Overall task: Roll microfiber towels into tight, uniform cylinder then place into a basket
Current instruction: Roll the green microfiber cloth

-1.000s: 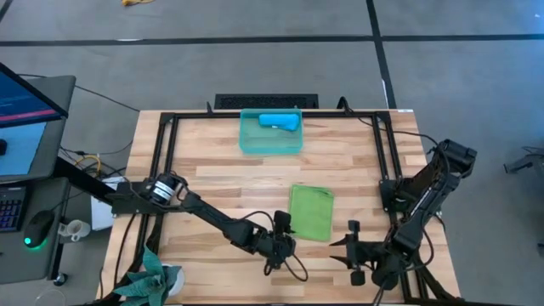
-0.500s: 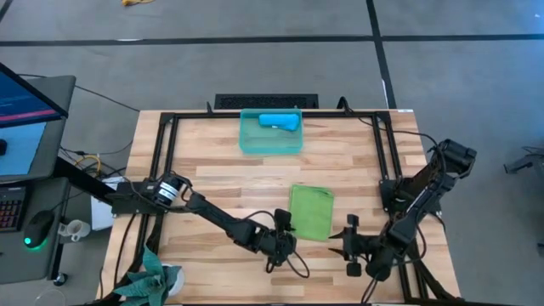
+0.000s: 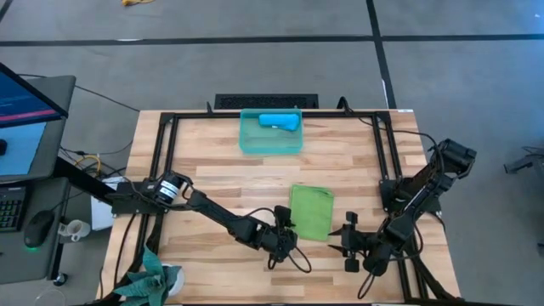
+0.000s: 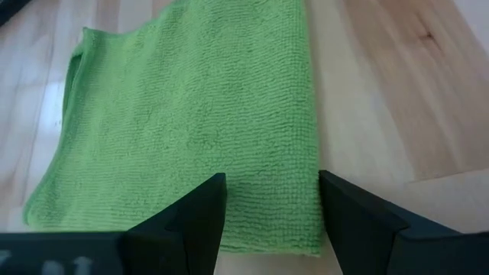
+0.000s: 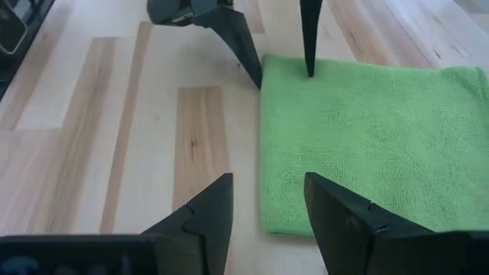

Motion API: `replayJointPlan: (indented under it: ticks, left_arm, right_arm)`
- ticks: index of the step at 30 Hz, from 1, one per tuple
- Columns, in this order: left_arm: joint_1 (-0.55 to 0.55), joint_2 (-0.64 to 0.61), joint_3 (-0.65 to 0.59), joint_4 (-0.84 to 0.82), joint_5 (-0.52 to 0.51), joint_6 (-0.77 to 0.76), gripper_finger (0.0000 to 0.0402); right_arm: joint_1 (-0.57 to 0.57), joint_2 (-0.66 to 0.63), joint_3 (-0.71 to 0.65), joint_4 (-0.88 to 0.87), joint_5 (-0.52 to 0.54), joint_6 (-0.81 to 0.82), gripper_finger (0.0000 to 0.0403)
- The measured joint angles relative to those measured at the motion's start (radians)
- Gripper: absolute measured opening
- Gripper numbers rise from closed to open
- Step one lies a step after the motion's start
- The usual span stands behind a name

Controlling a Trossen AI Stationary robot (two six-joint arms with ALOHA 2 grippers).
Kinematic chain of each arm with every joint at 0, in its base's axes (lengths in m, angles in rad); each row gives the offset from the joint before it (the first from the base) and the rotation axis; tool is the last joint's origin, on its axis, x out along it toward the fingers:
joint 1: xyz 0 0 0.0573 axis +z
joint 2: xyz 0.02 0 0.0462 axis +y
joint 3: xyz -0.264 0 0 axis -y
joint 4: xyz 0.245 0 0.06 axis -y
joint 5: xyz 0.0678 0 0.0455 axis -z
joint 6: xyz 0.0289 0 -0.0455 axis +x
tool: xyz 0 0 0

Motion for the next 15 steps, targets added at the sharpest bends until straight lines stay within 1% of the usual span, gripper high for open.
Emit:
replayJointPlan:
  ticks: [8,11,15]
  left_arm:
    - [0.001,0.001,-0.001,-0.004,0.009,-0.017,0.0191]
    - [0.001,0.001,-0.001,-0.003,0.017,-0.018,0.0169]
    - [0.001,0.002,-0.002,0.001,0.048,-0.019,0.0120]
  right_arm:
    - [-0.011,0.000,0.000,0.000,-0.011,0.000,0.0184]
    - [-0.011,0.000,0.000,0.000,-0.011,-0.001,0.0180]
    - [-0.019,0.000,0.000,-0.001,-0.011,-0.001,0.0181]
